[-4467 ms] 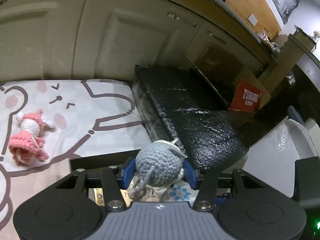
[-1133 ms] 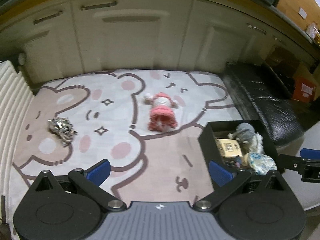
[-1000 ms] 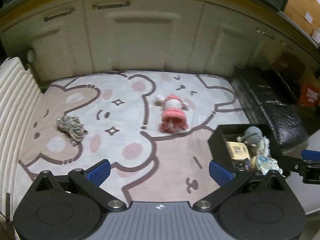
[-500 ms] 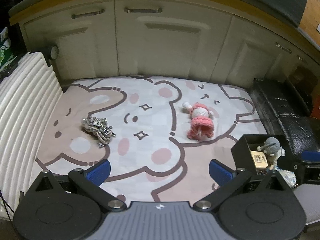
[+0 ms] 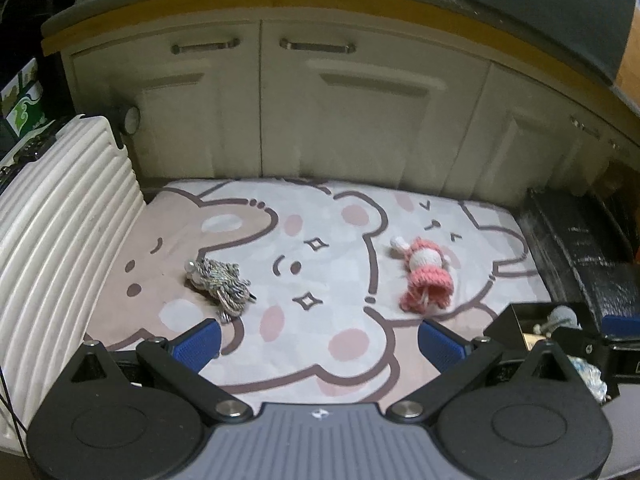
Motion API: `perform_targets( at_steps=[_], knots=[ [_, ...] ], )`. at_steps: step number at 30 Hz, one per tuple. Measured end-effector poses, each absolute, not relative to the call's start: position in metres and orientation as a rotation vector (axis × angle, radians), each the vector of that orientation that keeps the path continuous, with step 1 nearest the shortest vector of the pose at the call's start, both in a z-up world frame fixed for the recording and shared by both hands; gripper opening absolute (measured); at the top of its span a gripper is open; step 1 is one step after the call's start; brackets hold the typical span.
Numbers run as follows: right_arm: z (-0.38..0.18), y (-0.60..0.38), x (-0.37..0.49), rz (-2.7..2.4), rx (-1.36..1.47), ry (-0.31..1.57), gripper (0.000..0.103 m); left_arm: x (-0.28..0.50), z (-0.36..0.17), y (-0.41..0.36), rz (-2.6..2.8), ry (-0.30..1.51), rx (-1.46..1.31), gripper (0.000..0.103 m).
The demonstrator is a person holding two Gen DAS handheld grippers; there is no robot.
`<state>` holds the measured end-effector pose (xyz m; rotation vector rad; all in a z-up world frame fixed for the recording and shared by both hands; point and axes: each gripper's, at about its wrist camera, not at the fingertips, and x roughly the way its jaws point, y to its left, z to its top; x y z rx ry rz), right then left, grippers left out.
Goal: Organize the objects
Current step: 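Withdraw both tools from the box back over the bed, then grasp the rope tangle with the left tool while the right tool grasps the pink crocheted doll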
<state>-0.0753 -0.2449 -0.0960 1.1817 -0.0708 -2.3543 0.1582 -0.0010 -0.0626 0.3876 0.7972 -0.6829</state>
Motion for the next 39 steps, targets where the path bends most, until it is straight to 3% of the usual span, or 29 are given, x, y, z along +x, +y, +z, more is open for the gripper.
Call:
perform_targets(
  at_steps=[25, 31, 39],
  knots=[
    [-0.119, -0.318, -0.122, -2.359, 1.089, -0.115, 0.103, 0.252, -0.085, 0.024, -0.525, 0.707, 0.292, 0.101],
    [-0.136, -0.337, -0.141, -2.368, 1.112, -0.146, 0.102, 0.282, -0.100, 0.029, -0.492, 0.723, 0.290, 0.095],
    [-0.167, -0.356, -0.173, -2.361, 1.216, -0.200, 0.089, 0.316, -0.130, 0.022, -0.485, 0.799, 0.301, 0.088]
  ],
)
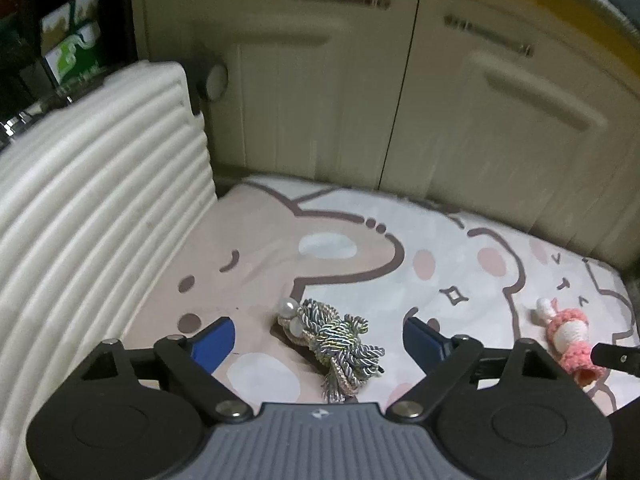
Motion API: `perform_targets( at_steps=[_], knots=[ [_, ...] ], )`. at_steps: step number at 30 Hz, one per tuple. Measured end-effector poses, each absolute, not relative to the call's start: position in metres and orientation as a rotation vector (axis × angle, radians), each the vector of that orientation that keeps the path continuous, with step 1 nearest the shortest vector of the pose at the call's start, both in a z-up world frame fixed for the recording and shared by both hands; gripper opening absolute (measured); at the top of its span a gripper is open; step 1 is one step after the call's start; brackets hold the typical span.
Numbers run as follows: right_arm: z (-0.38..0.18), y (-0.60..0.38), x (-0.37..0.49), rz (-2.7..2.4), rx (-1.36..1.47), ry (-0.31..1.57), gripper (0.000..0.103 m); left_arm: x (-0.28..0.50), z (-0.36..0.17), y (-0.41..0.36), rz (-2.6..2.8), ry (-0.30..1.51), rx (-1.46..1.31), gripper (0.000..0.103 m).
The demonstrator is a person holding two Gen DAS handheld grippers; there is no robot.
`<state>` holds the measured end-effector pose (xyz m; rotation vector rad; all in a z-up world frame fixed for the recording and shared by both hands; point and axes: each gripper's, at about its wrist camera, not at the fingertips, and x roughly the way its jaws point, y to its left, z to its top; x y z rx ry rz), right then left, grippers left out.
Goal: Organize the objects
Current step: 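Grasp the rope tangle with the left tool while the right tool grasps the pink crocheted doll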
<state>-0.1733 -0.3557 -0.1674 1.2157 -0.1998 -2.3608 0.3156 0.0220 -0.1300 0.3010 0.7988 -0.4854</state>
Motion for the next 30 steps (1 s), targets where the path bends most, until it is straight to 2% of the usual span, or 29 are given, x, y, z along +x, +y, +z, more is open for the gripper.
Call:
perform_targets(
  at_steps=[3, 10, 14, 19, 21, 22, 24, 30],
  knots=[
    [-0.183, -0.358, -0.185, -2.357, 1.279, -0.211, 0.082, 0.326, -0.141, 0.015, -0.486, 0.830, 0.298, 0.085],
    [-0.211, -0.360, -0.207, -2.346, 1.360, -0.276, 0.081, 0.345, -0.174, -0.001, -0.457, 0.926, 0.282, 0.081],
    [-0.222, -0.362, -0.217, -2.320, 1.388, -0.336, 0.080, 0.355, -0.190, -0.004, -0.412, 0.979, 0.242, 0.074],
    [-0.233, -0.364, -0.224, -2.297, 1.437, -0.382, 0.073, 0.360, -0.203, -0.005, -0.391, 1.026, 0.207, 0.063],
    [-0.235, -0.366, -0.225, -2.305, 1.441, -0.359, 0.069, 0.361, -0.205, -0.008, -0.403, 1.032, 0.205, 0.053],
    [-0.236, -0.366, -0.226, -2.307, 1.443, -0.356, 0.068, 0.360, -0.204, -0.009, -0.401, 1.031, 0.206, 0.052],
    [-0.237, -0.365, -0.226, -2.304, 1.447, -0.351, 0.060, 0.359, -0.204, -0.011, -0.396, 1.025, 0.215, 0.045],
    [-0.229, -0.366, -0.221, -2.312, 1.427, -0.283, 0.047, 0.353, -0.194, -0.011, -0.403, 1.036, 0.238, 0.040]
  ],
)
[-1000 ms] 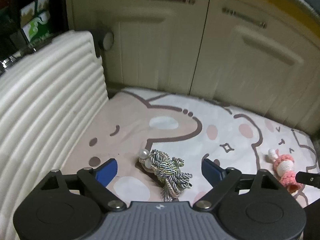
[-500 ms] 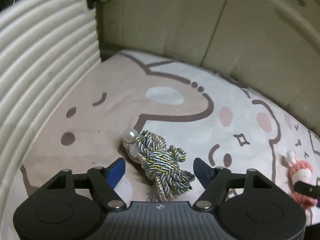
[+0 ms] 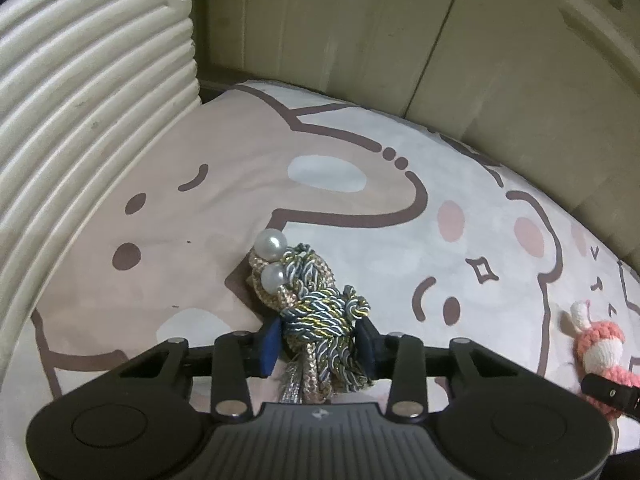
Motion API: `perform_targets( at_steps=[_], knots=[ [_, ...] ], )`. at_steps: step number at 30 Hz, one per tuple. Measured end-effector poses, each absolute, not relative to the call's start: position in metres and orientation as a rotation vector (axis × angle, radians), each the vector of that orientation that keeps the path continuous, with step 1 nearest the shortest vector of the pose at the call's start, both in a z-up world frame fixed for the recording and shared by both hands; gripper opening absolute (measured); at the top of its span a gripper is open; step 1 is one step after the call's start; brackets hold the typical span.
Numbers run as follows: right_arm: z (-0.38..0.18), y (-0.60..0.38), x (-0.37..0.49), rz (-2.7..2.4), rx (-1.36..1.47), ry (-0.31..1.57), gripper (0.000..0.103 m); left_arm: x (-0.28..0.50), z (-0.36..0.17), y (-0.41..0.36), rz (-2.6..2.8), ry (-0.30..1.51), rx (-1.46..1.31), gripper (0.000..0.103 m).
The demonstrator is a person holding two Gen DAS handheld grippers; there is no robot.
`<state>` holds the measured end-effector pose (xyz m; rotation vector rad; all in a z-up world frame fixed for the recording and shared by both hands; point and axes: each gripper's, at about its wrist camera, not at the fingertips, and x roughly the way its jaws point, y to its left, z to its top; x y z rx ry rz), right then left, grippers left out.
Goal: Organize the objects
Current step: 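Grasp the rope tangle with the left tool while the right tool grasps the pink crocheted doll, then lift and carry the rope tangle and pink doll toward the black box with both tools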
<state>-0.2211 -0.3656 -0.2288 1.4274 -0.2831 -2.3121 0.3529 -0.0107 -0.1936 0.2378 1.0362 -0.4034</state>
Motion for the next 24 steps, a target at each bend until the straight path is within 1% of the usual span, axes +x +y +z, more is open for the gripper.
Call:
perform_targets(
  at_steps=[3, 10, 15, 24],
  knots=[
    [-0.222, -0.365, -0.216, -2.316, 1.419, -0.258, 0.044, 0.347, -0.184, -0.010, -0.415, 1.035, 0.235, 0.040],
    [-0.198, -0.355, -0.204, -2.340, 1.373, -0.238, 0.043, 0.324, -0.155, -0.013, -0.459, 0.993, 0.248, 0.040],
    [-0.176, -0.337, -0.192, -2.366, 1.312, -0.289, 0.043, 0.303, -0.133, -0.016, -0.504, 0.961, 0.253, 0.040],
    [-0.138, -0.315, -0.164, -2.394, 1.205, -0.309, 0.042, 0.265, -0.099, -0.009, -0.592, 0.892, 0.264, 0.040]
  ],
)
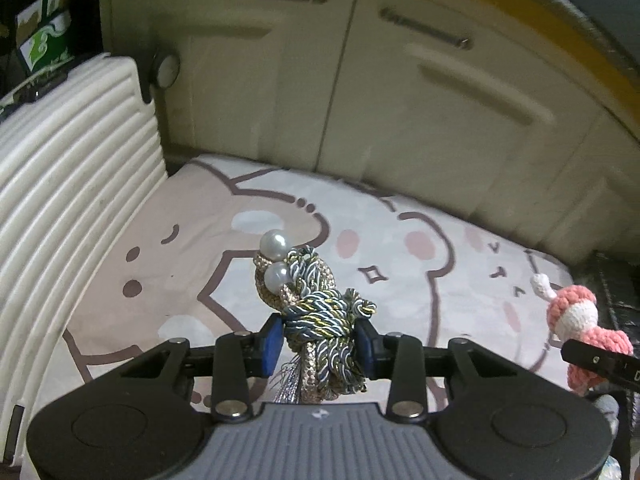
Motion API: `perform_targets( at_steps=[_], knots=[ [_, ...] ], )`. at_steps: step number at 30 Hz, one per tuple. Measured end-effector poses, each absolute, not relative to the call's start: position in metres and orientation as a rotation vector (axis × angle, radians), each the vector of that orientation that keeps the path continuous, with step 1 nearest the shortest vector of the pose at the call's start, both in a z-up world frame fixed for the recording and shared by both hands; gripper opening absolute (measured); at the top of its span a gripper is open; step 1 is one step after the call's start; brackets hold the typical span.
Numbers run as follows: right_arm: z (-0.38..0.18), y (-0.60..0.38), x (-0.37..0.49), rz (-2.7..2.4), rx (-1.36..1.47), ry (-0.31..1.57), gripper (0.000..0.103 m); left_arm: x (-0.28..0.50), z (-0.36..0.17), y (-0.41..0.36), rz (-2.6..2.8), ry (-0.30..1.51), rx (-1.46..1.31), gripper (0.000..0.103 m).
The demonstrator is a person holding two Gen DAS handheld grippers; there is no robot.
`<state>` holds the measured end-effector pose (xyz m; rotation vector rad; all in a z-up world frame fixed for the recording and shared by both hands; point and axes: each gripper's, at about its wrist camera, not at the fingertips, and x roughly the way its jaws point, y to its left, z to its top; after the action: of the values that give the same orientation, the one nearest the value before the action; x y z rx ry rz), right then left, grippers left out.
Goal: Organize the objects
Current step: 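Lift and carry the rope tangle and pink doll toward the black box with both tools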
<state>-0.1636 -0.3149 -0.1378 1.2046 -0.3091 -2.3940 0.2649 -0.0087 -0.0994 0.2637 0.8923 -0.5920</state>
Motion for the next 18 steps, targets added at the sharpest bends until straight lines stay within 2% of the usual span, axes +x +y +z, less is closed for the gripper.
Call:
perform_targets(
  at_steps=[18],
  knots=[
    [-0.088, -0.277, -0.107, -2.456, 1.089, -0.265, 0.043, 0.194, -0.053, -0.005, -0.727, 0.770, 0.312, 0.040]
  ],
)
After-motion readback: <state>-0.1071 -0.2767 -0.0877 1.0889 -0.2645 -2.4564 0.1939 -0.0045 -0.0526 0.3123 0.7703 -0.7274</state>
